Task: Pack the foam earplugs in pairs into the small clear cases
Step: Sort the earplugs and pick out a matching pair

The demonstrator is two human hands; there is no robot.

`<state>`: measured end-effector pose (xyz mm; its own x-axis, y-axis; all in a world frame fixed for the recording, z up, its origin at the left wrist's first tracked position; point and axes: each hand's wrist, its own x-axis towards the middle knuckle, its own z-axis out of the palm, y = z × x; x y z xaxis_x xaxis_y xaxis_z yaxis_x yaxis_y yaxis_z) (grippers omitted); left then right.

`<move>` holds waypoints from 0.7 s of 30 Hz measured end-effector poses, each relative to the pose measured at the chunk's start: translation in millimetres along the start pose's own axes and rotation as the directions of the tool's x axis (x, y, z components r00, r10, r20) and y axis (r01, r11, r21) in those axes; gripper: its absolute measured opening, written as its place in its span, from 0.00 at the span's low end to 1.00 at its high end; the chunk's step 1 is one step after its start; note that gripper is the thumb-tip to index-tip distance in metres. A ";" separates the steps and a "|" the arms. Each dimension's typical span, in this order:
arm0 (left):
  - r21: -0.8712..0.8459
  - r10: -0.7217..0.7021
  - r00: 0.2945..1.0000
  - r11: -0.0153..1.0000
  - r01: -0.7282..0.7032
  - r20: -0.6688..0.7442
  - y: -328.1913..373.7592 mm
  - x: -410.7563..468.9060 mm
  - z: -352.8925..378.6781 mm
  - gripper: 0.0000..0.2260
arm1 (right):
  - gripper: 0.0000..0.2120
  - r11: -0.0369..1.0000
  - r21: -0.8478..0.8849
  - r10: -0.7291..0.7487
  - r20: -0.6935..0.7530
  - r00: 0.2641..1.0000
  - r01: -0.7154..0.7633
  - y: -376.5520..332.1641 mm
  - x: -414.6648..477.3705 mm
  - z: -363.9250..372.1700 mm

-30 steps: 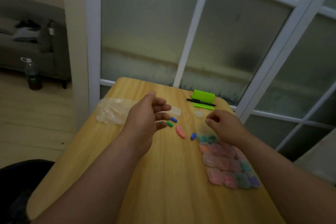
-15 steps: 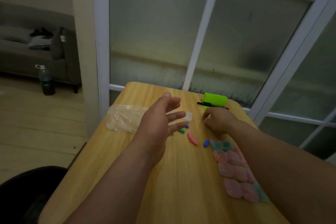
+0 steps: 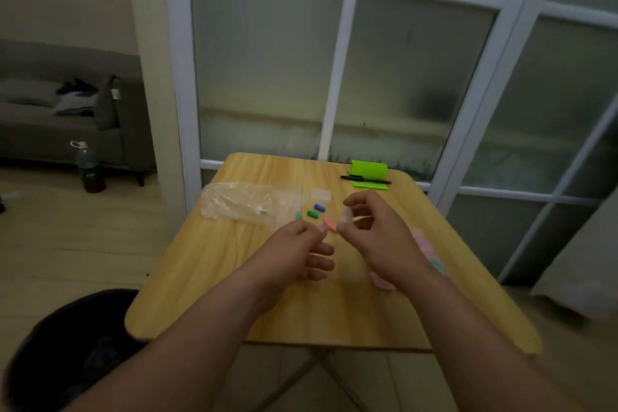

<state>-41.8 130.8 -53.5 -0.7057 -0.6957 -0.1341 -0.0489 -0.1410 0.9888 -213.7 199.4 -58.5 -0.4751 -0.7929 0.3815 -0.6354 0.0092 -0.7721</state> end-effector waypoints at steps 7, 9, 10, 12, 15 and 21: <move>-0.058 0.016 0.996 0.998 -0.011 0.088 -12.1 -28.8 4.8 0.14 | 0.09 0.994 0.109 -0.022 0.140 0.990 0.007 -16.9 -52.7 2.3; -0.038 0.037 0.996 0.999 -0.034 0.084 -8.4 -29.5 3.1 0.14 | 0.10 0.990 0.138 -0.034 0.156 0.987 0.012 -19.1 -54.1 1.1; -0.012 0.043 0.996 0.999 -0.042 0.082 -6.2 -29.1 0.9 0.14 | 0.10 0.988 0.156 -0.031 0.176 0.984 0.003 -19.5 -53.8 0.6; 0.059 0.054 0.994 0.996 -0.060 0.093 -2.6 -27.3 -3.9 0.14 | 0.10 0.978 0.203 0.003 0.207 0.978 -0.046 -17.9 -50.4 -1.0; 0.167 0.077 0.992 0.981 -0.093 0.102 -7.2 -24.5 -7.8 0.14 | 0.08 0.962 0.235 0.082 0.228 0.970 -0.137 -10.9 -46.0 -2.7; 0.207 0.109 0.985 0.969 -0.136 0.133 -20.9 -9.8 -7.8 0.13 | 0.06 0.921 0.302 0.169 0.263 0.950 -0.247 2.7 -38.5 1.9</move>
<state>-28.3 135.0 -73.3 -0.7945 -0.6071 -0.0151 -0.0978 0.1033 0.9898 -196.0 228.7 -76.2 -0.3988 -0.9117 0.0988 -0.2835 0.0201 -0.9588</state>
